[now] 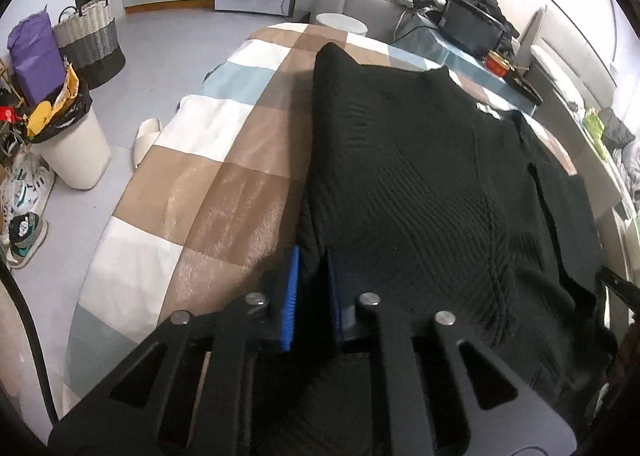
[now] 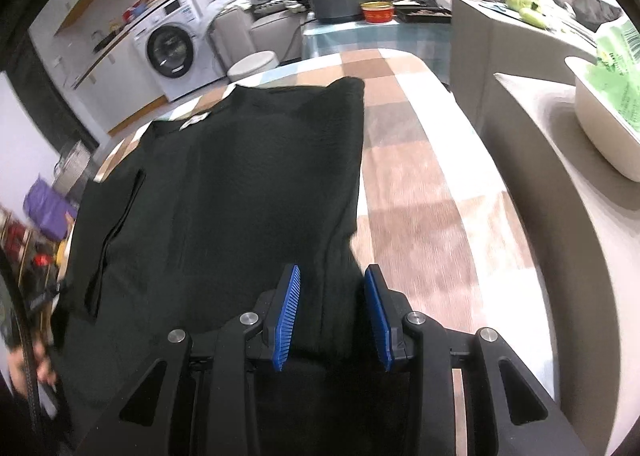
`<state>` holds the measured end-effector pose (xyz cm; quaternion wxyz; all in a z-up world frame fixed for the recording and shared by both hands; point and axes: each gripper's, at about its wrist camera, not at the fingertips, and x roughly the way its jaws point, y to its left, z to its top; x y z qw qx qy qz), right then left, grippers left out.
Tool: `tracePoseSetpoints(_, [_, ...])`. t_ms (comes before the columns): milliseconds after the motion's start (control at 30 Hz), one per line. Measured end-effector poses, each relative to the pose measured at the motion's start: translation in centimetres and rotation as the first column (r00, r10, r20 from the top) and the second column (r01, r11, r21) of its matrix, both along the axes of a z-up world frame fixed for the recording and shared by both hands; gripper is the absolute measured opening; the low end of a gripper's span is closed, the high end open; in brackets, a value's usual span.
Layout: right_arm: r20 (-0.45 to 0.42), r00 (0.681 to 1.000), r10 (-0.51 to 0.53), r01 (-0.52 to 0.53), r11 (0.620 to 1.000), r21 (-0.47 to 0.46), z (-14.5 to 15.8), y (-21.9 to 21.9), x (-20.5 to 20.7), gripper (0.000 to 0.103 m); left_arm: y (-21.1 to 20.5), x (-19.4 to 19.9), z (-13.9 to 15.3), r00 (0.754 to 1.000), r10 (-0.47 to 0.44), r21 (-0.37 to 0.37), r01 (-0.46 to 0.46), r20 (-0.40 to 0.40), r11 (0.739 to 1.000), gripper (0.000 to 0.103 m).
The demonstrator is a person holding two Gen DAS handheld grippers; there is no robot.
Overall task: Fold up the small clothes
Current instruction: 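Fold the held sleeve across the sweater body with the left tool and release, then move both tools to the sweater hem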
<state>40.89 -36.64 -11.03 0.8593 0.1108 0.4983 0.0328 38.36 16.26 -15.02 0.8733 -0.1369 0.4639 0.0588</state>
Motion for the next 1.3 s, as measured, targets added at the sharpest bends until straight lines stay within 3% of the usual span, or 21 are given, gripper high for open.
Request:
tracePoseSetpoints(133, [-0.048,0.999,-0.009,0.009,1.0,0.003,-1.4,0.2,2.1,0.033,0.7,0.1,0.3,1.0,0.016,-0.024,-0.016,0.01,1.0,0.006])
tracePoseSetpoints(200, [-0.031,0.999,0.013,-0.014,0.999,-0.029,-1.3,0.6,2.6,0.017,1.0,0.4,0.4,1.0,0.022,-0.037,-0.021,0.01,0.999,0.006])
tracePoseSetpoints(300, [-0.01,1.0,0.012,-0.012,0.999,-0.04,-1.1,0.6,3.1,0.01,1.1,0.9,0.6,1.0,0.024,-0.041,-0.024,0.015,0.999,0.006])
tracePoseSetpoints(500, [0.009,0.996,-0.093,0.094,0.995,-0.042,-1.5,-0.5,5.2,0.011,0.3,3.4,0.7,0.999,0.038,-0.02,-0.037,0.037,0.999,0.006])
tracePoseSetpoints(633, [0.012,0.995,-0.1,0.1,0.994,-0.034,-0.7,-0.7,4.4,0.021,0.2,3.0,1.0,0.998,0.051,-0.006,-0.051,0.046,0.999,0.008])
tracePoseSetpoints(733, [0.037,0.995,-0.087,0.089,0.995,-0.04,0.6,-1.2,2.1,0.034,0.2,1.5,2.0,0.997,0.044,0.011,-0.045,0.06,0.999,0.018])
tracePoseSetpoints(833, [0.053,0.997,-0.057,0.059,0.998,-0.037,2.0,-1.5,-1.0,0.043,0.2,-1.1,3.3,0.996,0.037,0.026,-0.039,0.087,0.999,0.036])
tracePoseSetpoints(933, [0.058,0.998,-0.024,0.026,0.999,-0.04,3.1,-1.2,-4.2,0.051,-0.2,-4.7,4.9,0.992,0.021,0.029,-0.025,0.124,0.999,0.062])
tracePoseSetpoints(1000, [0.08,0.997,0.006,-0.004,0.999,-0.035,3.9,-1.0,-6.4,0.068,-0.5,-7.5,5.9,0.988,0.01,0.027,-0.015,0.156,1.0,0.076])
tracePoseSetpoints(1100, [0.12,0.992,0.042,-0.039,0.999,-0.023,5.2,-0.9,-9.6,0.083,-1.2,-11.7,7.4,0.979,-0.005,0.056,-0.006,0.204,0.998,0.088])
tracePoseSetpoints(1200, [0.155,0.985,0.072,-0.071,0.997,-0.009,6.3,-1.0,-13.1,0.087,-1.9,-15.7,8.4,0.971,-0.024,0.073,0.007,0.237,0.997,0.102])
tracePoseSetpoints(1300, [0.179,0.976,0.121,-0.124,0.992,0.005,6.7,-1.0,-16.4,0.088,-2.5,-20.8,8.8,0.965,-0.033,0.069,0.016,0.26,0.997,0.102])
